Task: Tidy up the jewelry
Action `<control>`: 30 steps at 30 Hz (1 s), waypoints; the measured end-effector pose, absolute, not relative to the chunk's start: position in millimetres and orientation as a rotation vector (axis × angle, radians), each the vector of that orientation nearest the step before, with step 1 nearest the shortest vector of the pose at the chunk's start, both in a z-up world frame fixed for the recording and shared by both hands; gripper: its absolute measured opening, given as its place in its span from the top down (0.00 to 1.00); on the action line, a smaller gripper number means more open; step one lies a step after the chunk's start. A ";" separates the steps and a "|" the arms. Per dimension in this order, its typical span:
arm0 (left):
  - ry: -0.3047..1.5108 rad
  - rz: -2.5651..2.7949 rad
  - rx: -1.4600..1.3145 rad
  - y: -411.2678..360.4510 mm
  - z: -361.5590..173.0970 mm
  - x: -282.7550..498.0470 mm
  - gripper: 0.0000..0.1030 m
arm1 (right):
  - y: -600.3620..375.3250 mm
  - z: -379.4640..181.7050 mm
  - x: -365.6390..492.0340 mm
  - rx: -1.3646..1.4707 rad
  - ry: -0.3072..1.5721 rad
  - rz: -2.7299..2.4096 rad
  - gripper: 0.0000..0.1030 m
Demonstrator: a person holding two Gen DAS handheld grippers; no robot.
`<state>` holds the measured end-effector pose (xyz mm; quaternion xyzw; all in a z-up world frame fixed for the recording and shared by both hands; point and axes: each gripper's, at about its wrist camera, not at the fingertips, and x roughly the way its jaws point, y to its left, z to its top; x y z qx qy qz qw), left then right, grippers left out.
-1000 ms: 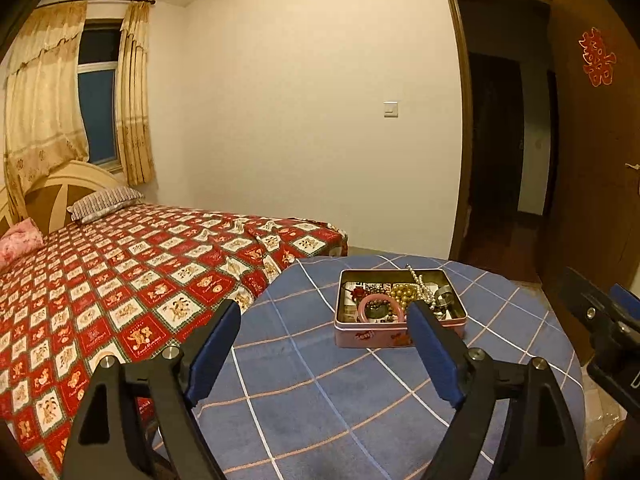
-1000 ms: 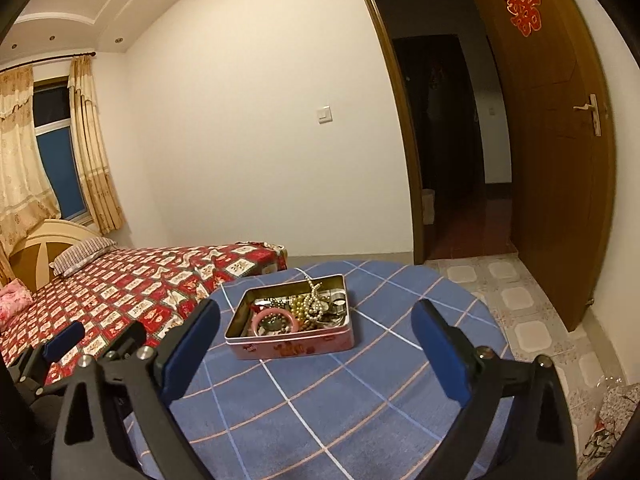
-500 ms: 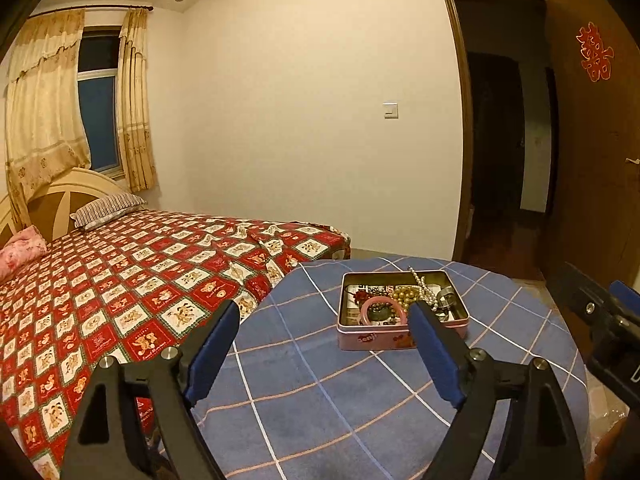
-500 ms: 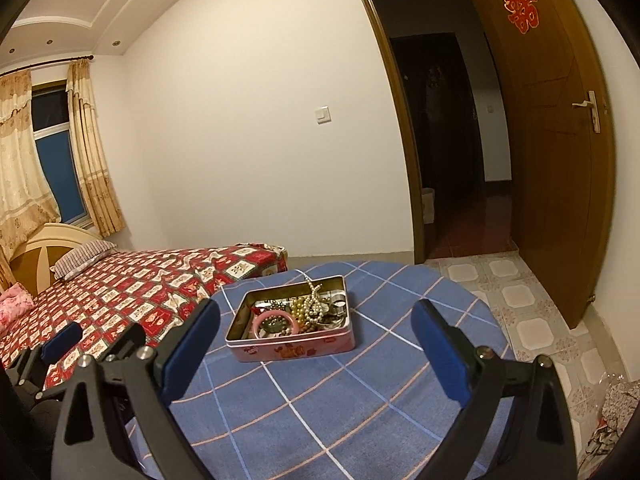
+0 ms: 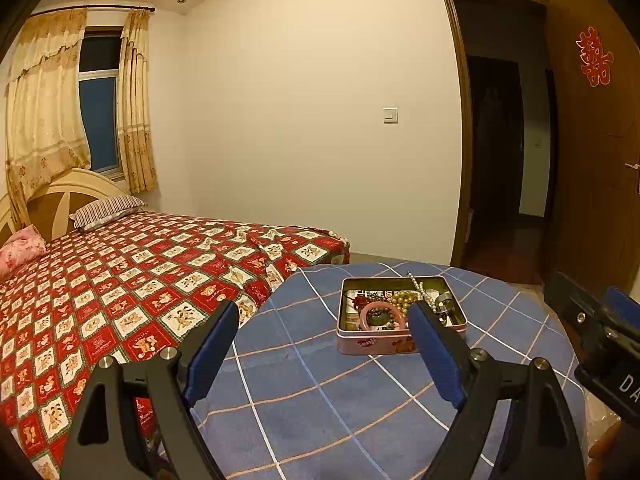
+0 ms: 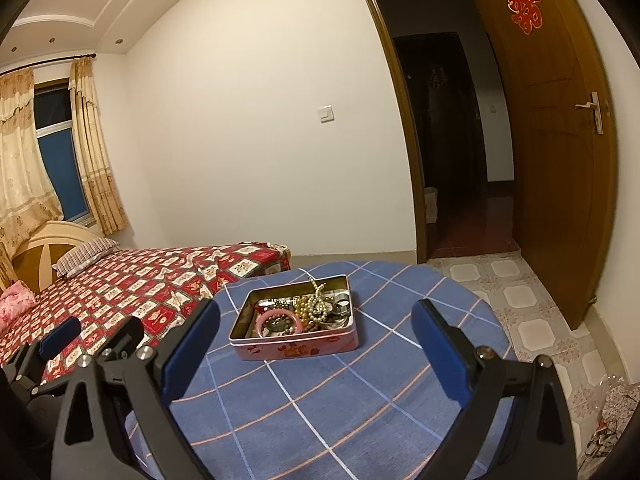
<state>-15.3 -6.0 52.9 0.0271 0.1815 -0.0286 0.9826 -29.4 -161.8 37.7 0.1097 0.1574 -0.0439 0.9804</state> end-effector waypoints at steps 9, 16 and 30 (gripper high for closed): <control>0.367 -0.061 0.051 -5.1 52.5 -15.2 0.16 | -162.1 38.0 -29.4 0.223 0.317 -0.087 0.04; 0.366 -0.062 0.050 -4.8 52.6 -16.0 0.16 | -161.7 38.4 -29.5 0.225 0.315 -0.088 0.04; 0.364 -0.066 0.048 -5.4 53.8 -16.2 0.16 | -161.8 39.9 -29.9 0.228 0.312 -0.088 0.04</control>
